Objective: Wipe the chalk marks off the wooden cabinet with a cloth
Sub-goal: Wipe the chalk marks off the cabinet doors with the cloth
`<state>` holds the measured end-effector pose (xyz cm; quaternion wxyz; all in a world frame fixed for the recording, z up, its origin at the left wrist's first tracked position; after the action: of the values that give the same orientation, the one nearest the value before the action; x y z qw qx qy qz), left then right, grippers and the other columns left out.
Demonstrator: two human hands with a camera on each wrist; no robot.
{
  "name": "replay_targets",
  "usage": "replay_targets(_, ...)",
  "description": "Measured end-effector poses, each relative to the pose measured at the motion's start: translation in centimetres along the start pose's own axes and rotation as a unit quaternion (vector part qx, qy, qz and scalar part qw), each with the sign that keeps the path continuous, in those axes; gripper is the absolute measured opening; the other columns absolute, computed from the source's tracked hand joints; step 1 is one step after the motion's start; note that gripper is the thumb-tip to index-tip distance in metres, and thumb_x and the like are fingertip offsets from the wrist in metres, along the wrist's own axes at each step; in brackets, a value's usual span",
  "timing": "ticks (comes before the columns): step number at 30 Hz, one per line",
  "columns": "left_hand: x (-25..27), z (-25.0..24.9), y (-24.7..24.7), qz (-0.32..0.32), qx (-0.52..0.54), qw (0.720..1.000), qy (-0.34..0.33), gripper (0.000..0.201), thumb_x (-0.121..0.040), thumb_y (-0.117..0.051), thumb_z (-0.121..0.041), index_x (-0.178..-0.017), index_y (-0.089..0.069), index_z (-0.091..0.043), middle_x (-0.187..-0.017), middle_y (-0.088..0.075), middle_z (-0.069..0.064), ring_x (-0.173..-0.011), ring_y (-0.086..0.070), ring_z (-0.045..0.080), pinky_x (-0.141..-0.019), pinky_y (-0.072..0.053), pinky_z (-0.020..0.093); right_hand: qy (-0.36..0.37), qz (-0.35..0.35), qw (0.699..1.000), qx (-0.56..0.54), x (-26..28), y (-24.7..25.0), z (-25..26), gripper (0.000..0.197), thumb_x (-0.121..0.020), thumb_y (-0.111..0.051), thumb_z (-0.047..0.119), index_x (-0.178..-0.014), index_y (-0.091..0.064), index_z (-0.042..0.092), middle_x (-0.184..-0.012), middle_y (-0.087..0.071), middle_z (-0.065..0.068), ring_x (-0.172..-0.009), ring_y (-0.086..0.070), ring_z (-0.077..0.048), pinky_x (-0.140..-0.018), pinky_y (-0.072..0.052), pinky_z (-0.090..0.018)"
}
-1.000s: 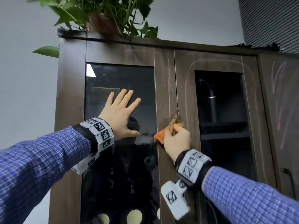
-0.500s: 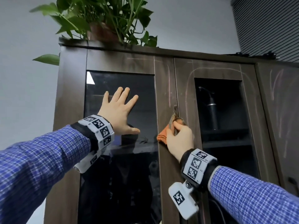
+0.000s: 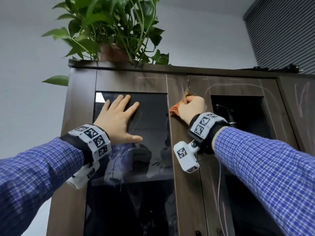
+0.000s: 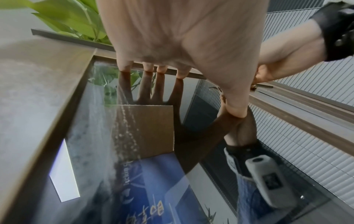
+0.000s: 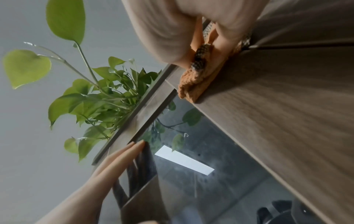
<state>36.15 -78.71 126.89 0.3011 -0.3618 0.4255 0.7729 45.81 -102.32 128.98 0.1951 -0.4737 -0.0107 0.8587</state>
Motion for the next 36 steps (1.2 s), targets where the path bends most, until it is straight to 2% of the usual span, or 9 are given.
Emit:
replay_targets(5,0.0,0.0,0.0,-0.001,0.003,1.0,-0.003,0.126,-0.067,-0.05,-0.093,-0.161,0.007,-0.032,-0.169,0.013,0.005,-0.155,0.014,0.026,-0.126,-0.002,0.054,0.031,0.043,0.997,0.049,3.7,1.0,-2.4,0.019,-0.089,-0.062,0.012,-0.071,-0.067,0.012,-0.069,-0.062,0.004,-0.065,-0.056,-0.012,-0.056,-0.034,0.0)
replay_targets(8,0.0,0.1,-0.1,0.002,0.001,1.0,-0.003,0.126,-0.067,-0.049,-0.094,-0.161,0.008,-0.032,-0.169,0.014,0.005,-0.155,0.015,0.026,-0.126,-0.003,0.054,0.012,0.049,0.997,0.053,3.9,0.8,-3.1,0.012,-0.087,-0.065,0.017,-0.094,-0.075,0.015,-0.09,-0.07,0.001,-0.087,-0.063,-0.019,-0.079,-0.045,-0.018)
replay_targets(14,0.0,0.2,-0.3,0.004,0.002,1.0,-0.003,0.125,-0.068,-0.048,-0.093,-0.161,0.009,-0.032,-0.169,0.016,0.004,-0.155,0.018,0.025,-0.126,-0.002,0.054,-0.004,0.03,0.999,0.01,-1.4,-0.3,1.2,0.011,-0.089,-0.066,0.012,-0.079,-0.07,0.01,-0.066,-0.063,0.002,-0.061,-0.059,-0.006,-0.038,-0.031,-0.003)
replay_targets(19,0.1,0.1,-0.4,0.005,0.009,1.0,-0.004,0.125,-0.069,-0.049,-0.092,-0.161,0.009,-0.033,-0.168,0.018,0.004,-0.154,0.021,0.024,-0.126,0.0,0.054,-0.005,-0.002,0.999,0.038,-4.6,-1.2,3.9,0.009,-0.088,-0.067,0.015,-0.091,-0.074,0.011,-0.085,-0.069,-0.003,-0.076,-0.061,-0.017,-0.067,-0.043,-0.02)
replay_targets(25,0.1,0.2,-0.4,0.002,0.008,1.0,-0.008,0.124,-0.069,-0.048,-0.093,-0.161,0.01,-0.032,-0.168,0.02,0.003,-0.154,0.022,0.024,-0.125,-0.001,0.054,0.055,0.066,0.994,0.062,-5.4,-1.1,2.8,0.01,-0.089,-0.062,0.017,-0.09,-0.072,0.018,-0.087,-0.07,0.0,-0.089,-0.065,-0.02,-0.079,-0.045,-0.023)
replay_targets(28,0.1,0.3,-0.6,-0.001,0.012,1.0,-0.009,0.125,-0.068,-0.048,-0.093,-0.161,0.01,-0.032,-0.168,0.02,0.003,-0.154,0.022,0.024,-0.125,0.0,0.055,0.067,0.083,0.989,0.098,-5.9,-1.0,2.9,0.027,-0.088,-0.063,0.018,-0.114,-0.071,0.015,-0.107,-0.071,-0.002,-0.101,-0.064,-0.022,-0.094,-0.047,-0.026)
replay_targets(31,0.1,0.2,-0.6,0.003,0.017,1.0,-0.011,0.125,-0.069,-0.05,-0.092,-0.161,0.009,-0.032,-0.168,0.02,0.003,-0.154,0.021,0.025,-0.125,0.001,0.055,0.061,0.068,0.989,0.118,-6.3,-2.1,4.5,0.027,-0.088,-0.055,0.009,-0.11,-0.071,0.008,-0.099,-0.071,-0.011,-0.073,-0.065,-0.019,-0.06,-0.044,-0.005)
replay_targets(32,0.1,0.2,-0.5,0.004,0.018,1.0,-0.01,0.125,-0.069,-0.051,-0.091,-0.161,0.009,-0.031,-0.168,0.02,0.003,-0.154,0.021,0.025,-0.125,0.001,0.055,0.072,0.071,0.987,0.126,-6.0,-3.0,5.5,0.025,-0.085,-0.052,0.007,-0.101,-0.072,0.007,-0.094,-0.07,-0.012,-0.068,-0.065,-0.021,-0.056,-0.046,-0.008)
replay_targets(36,0.2,0.0,-0.4,0.01,0.019,1.0,-0.012,0.125,-0.07,-0.051,-0.091,-0.161,0.008,-0.031,-0.168,0.019,0.004,-0.154,0.021,0.025,-0.125,0.002,0.055,0.129,0.121,0.97,0.168,-4.9,-6.7,8.3,0.036,-0.073,-0.048,0.017,-0.099,-0.074,0.016,-0.109,-0.065,-0.015,-0.091,-0.067,-0.034,-0.086,-0.056,-0.037)
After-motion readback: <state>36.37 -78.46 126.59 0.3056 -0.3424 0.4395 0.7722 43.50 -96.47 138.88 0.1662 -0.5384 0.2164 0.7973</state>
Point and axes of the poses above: each hand's wrist, its own x-axis away from the middle knuckle, its own y-axis out of the back of the hand, z = x × y, the point moved 6 cm from there along -x, towards the middle knuckle
